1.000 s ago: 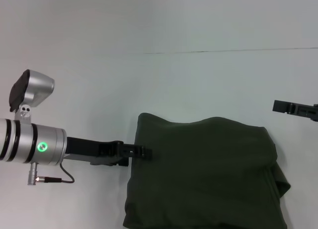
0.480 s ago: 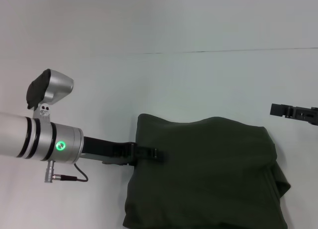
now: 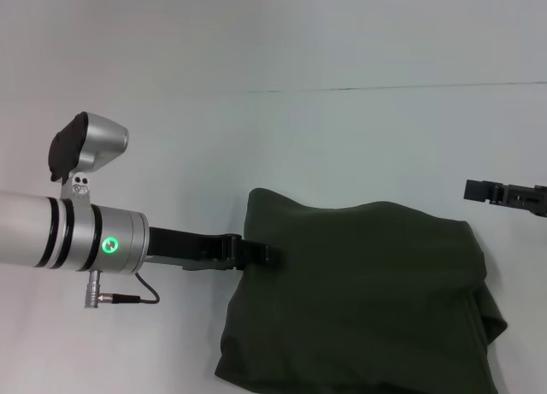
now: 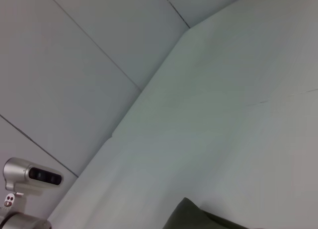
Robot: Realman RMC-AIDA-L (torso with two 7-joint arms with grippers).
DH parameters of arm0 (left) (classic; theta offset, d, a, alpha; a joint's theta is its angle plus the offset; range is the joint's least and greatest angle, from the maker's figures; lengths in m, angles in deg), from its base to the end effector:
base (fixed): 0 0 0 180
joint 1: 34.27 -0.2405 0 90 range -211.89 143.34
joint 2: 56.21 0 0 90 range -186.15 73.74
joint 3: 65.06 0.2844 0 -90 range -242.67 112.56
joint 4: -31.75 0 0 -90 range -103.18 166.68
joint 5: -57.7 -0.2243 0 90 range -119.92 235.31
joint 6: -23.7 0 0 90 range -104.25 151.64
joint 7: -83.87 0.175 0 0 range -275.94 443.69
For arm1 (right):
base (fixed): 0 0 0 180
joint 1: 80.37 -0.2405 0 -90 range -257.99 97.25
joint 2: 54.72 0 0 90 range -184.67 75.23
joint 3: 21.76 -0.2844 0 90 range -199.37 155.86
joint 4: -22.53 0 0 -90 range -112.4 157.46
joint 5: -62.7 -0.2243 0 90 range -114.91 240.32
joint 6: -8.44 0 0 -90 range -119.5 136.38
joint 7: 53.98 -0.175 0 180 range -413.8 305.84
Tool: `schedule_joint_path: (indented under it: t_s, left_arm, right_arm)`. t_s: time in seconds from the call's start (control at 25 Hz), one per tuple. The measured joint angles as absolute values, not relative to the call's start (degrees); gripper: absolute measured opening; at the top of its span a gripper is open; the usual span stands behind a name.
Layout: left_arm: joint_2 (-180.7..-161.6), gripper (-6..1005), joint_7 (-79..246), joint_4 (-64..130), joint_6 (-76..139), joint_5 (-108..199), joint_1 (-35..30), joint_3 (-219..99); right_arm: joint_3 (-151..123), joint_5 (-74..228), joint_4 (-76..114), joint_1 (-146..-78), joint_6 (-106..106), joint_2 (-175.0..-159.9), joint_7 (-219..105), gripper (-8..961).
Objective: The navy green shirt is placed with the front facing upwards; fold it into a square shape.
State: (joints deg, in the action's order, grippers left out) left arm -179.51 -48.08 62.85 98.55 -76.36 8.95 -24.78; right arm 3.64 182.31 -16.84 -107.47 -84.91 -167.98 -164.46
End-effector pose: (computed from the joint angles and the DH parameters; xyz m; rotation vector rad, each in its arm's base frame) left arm -0.2508 0.3973 -0.1167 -2.4554 -1.7716 -0.3562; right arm 0.3358 0.3592 0.0387 -2.3394 1.4017 0.8197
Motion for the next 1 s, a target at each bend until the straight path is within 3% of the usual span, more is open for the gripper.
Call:
schedule_joint_path:
  t_s: [0.12, 0.56, 1.0]
  left_arm:
    - [-179.51, 670, -48.0, 62.7, 98.0, -76.5, 9.0, -24.1]
    - [-179.78, 204, -47.1, 63.0, 95.7, -76.1, 9.3, -21.1]
    - [-178.39, 123, -46.0, 63.2, 92.0, -74.2, 8.7, -23.2]
  right_arm:
    - [3.8, 182.3, -16.8, -107.6, -84.9, -168.06, -164.5, 803]
    - [4.1, 182.3, -16.8, -108.1, -85.1, -168.20, -164.5, 802]
    - [3.8, 182.0, -16.8, -108.3, -84.9, -168.18, -164.4, 804]
